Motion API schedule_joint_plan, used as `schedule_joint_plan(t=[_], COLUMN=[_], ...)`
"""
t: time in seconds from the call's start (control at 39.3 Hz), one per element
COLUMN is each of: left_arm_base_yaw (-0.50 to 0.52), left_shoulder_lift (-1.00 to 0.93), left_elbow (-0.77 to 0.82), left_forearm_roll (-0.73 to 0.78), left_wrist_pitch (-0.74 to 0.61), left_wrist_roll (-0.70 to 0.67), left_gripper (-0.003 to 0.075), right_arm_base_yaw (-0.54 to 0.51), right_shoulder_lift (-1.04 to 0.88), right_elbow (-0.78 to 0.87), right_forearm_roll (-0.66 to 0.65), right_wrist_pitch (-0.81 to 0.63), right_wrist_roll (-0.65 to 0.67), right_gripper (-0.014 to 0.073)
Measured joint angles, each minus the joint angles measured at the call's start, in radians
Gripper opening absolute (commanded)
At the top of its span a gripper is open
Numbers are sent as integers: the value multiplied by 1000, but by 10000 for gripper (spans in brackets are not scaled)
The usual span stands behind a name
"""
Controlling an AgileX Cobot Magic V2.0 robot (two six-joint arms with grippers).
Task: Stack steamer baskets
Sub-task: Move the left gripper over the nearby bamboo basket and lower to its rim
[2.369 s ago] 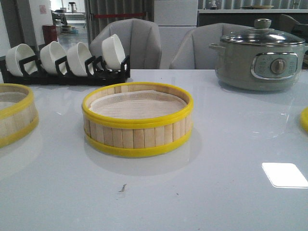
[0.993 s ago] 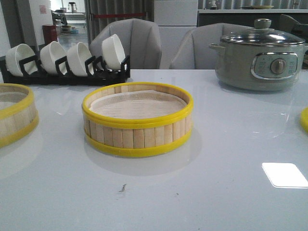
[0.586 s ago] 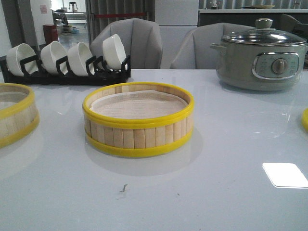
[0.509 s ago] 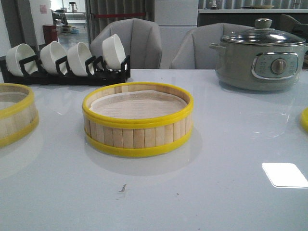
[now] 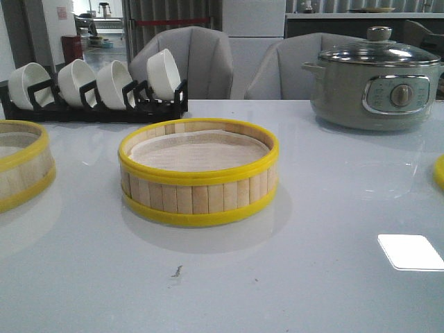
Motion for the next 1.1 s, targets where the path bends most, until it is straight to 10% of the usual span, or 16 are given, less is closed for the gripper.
schedule_joint_plan(t=[0.41, 0.64, 0.89, 1.1], left_arm_base_yaw=[0, 0, 0, 0], left_shoulder_lift=[2, 46, 131, 267], left_elbow=[0, 0, 0, -6], left_forearm_roll=[-71, -152, -214, -313], left_wrist_pitch=[-29, -44, -119, -182], left_wrist_roll=[0, 0, 83, 153], left_gripper=[85, 97, 537, 534], right_arm_base_yaw=[0, 0, 0, 0], right_shoulder_lift=[15, 16, 18, 18], right_elbow=[0, 0, 0, 0], right_forearm_roll=[15, -11, -11, -11], right_wrist_pitch=[-32, -32, -30, -28], right_wrist_roll=[-10, -97, -101, -101], right_gripper=[72, 449, 392, 392])
